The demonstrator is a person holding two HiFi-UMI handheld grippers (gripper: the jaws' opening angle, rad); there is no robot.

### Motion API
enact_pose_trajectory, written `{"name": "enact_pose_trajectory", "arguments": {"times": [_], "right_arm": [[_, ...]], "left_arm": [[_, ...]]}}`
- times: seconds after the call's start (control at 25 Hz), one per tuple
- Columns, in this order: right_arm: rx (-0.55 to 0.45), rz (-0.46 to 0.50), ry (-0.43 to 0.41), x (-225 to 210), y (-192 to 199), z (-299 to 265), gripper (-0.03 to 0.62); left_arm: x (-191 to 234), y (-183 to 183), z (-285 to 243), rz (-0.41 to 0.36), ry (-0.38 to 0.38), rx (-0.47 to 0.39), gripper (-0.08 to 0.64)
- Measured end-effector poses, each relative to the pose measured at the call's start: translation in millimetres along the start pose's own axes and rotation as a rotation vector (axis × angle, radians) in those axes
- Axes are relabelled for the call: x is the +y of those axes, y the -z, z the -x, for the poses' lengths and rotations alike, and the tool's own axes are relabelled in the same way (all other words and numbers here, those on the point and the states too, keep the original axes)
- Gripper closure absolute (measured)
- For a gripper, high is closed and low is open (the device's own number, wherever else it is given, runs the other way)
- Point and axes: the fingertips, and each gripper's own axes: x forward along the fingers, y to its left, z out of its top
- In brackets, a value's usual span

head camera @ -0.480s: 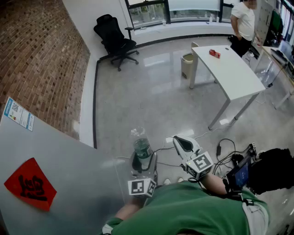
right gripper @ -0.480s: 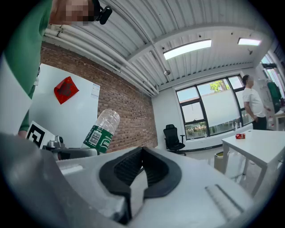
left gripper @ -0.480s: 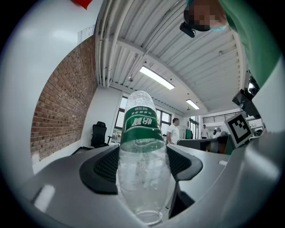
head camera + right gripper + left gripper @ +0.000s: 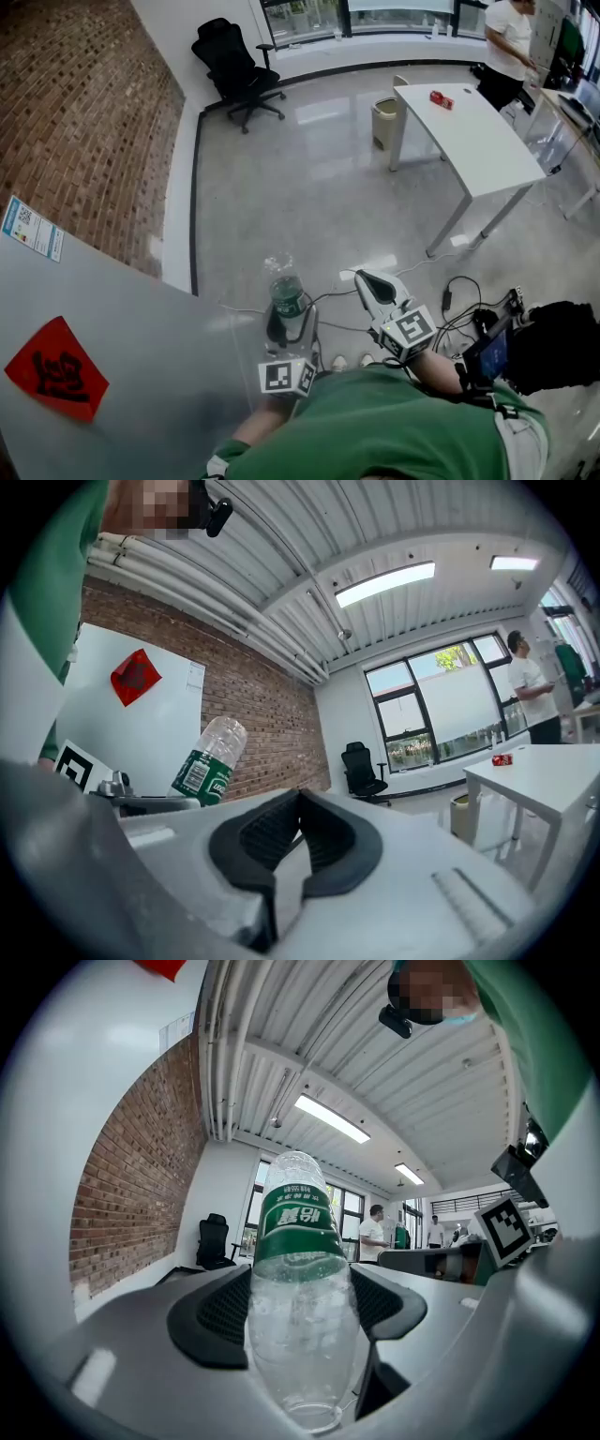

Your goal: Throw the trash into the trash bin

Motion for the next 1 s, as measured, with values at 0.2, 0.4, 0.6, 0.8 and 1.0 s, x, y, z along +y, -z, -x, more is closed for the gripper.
{"name": "enact_pose_trajectory", "arguments": {"times": [0.2, 0.4, 0.6, 0.8, 1.0], "right_arm": [[-0.026, -0.025, -0.002, -8, -2, 4, 0.589], [-0.031, -0.038, 0.006, -26, -4, 10, 0.589], [-0.027, -0.061, 0.003, -40, 0, 15, 0.589], [-0.026, -0.037, -0.022, -46, 1, 6, 0.589], [-0.016, -0.041, -0.023, -56, 5, -20, 0.589]], "left_arm": [[-4, -1, -2, -0.015, -0.018, -0.001, 0.225], [-8, -5, -6, -0.033, -0.054, -0.008, 0.224], [-11, -5, -10, -0.049, -0.094, -0.012, 0.225], [-4, -10, -21, -0.069, -0.127, -0.021, 0.225], [15, -9, -41, -0.068, -0.143, -0.015, 0.224]]}}
